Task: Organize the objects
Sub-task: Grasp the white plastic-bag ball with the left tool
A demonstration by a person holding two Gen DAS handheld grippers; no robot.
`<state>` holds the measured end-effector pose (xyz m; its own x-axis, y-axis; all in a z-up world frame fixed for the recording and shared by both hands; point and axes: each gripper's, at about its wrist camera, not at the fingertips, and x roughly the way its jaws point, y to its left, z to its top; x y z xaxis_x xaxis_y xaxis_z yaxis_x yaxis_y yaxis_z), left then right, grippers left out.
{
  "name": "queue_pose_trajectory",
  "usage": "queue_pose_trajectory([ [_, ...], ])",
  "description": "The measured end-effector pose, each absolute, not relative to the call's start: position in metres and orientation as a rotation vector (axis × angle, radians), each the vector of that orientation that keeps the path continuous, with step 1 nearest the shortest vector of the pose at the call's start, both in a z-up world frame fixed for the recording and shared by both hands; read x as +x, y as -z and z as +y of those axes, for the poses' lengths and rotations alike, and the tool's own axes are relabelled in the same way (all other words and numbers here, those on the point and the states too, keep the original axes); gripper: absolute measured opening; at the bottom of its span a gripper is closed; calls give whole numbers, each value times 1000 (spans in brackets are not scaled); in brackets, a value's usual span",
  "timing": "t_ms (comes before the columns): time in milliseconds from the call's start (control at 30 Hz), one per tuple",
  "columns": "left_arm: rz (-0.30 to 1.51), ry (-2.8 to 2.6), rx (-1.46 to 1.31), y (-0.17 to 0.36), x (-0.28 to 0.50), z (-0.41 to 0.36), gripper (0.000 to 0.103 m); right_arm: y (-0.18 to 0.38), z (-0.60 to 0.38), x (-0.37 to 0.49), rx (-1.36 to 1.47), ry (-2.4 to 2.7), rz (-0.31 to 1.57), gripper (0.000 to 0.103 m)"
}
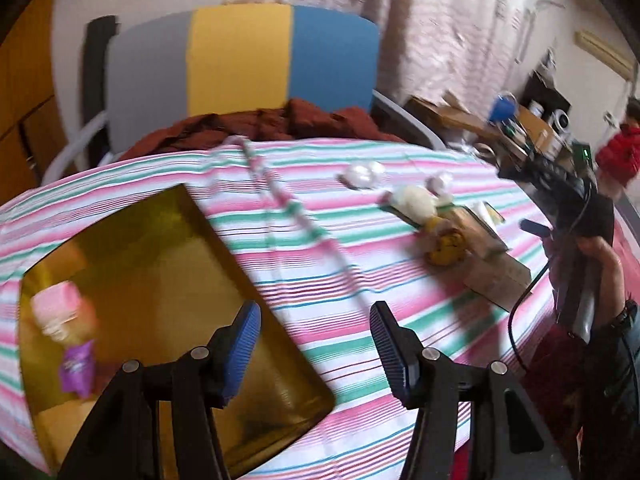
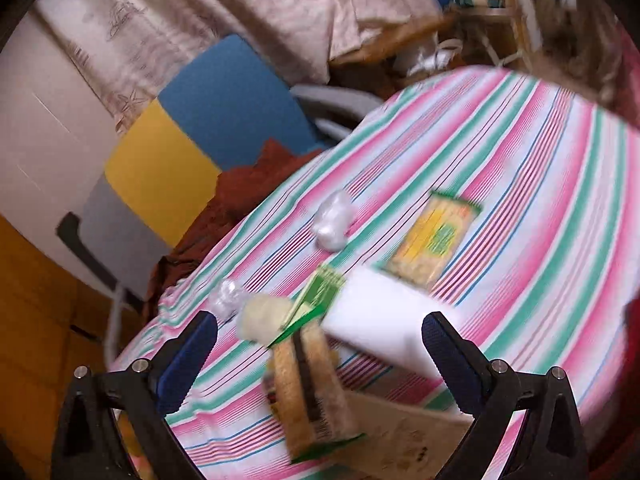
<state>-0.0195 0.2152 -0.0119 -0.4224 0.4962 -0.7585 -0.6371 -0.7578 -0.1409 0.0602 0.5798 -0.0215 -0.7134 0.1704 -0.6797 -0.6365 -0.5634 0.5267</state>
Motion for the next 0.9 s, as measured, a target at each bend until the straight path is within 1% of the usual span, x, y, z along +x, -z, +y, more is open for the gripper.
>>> queue_pose_trajectory([
  [167, 265, -2111, -1131, 28, -12, 249, 58, 19, 560, 39, -927, -2389, 1010, 103],
  [267, 270, -2083, -1156, 38, -7, 256, 58, 24, 550, 29, -1020, -2392, 914, 103],
  [333, 264, -2071, -1168, 42, -6, 257, 58, 26, 545, 25, -1065, -2398, 887, 103],
  [533, 261, -2051, -1219, 53, -16, 263, 58, 30, 546, 23, -1074, -2385, 878, 103],
  [733, 189, -2072, -1219, 37, -55, 283, 58, 27, 550, 26, -1037, -2382, 895, 103],
  [833, 169, -2079, -1193, 28, -81, 307, 62, 22, 552, 31, -991, -2375, 906, 103],
  [900, 151, -2070, -1182, 26, -102, 327, 68, 20, 555, 37, -955, -2369, 929, 103],
])
